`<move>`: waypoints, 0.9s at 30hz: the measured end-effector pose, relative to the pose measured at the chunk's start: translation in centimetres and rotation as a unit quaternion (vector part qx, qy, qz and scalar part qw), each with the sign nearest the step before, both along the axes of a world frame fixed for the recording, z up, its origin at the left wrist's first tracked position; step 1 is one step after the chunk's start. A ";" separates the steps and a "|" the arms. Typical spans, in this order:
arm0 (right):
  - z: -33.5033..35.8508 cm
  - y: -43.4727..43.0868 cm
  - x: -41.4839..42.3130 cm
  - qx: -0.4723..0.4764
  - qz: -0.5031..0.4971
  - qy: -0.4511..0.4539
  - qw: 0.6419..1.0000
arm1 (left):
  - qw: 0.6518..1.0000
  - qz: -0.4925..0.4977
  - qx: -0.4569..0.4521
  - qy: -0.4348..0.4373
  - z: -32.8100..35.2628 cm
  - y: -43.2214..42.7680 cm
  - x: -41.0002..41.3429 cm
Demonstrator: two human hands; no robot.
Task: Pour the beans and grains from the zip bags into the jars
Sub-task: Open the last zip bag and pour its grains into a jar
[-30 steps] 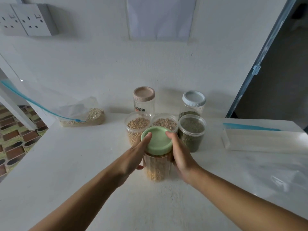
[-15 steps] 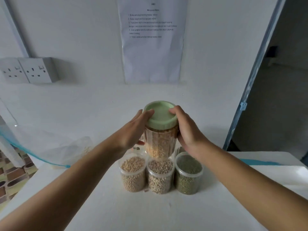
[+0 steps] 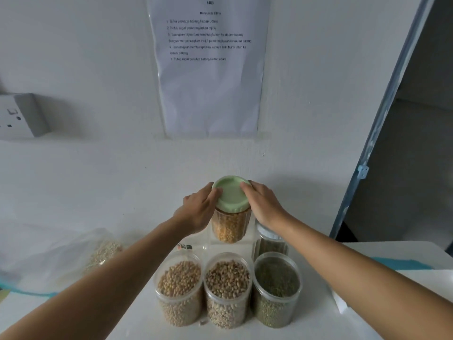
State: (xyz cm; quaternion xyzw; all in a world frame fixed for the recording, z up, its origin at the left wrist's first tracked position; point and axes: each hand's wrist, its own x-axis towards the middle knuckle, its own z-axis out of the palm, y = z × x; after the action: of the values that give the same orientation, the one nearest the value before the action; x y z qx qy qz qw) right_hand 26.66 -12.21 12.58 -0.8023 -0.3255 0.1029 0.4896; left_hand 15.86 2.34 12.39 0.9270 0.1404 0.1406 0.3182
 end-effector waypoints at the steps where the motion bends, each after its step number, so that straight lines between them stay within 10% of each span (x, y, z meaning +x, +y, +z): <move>1: -0.5 0.1 0.3 -0.018 -0.003 -0.007 1.000 | 0.999 0.007 0.038 0.027 -0.3 0.2 0.3; 27: -5.6 1.8 0.9 -0.255 0.042 -0.246 0.934 | 0.946 0.001 0.247 0.212 -3.2 0.7 1.4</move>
State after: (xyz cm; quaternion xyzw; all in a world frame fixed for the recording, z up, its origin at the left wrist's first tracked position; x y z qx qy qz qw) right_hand 27.57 -10.39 6.94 -0.8862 -0.4316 0.0027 0.1682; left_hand 17.27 3.04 9.23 0.9848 0.1659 -0.0282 0.0422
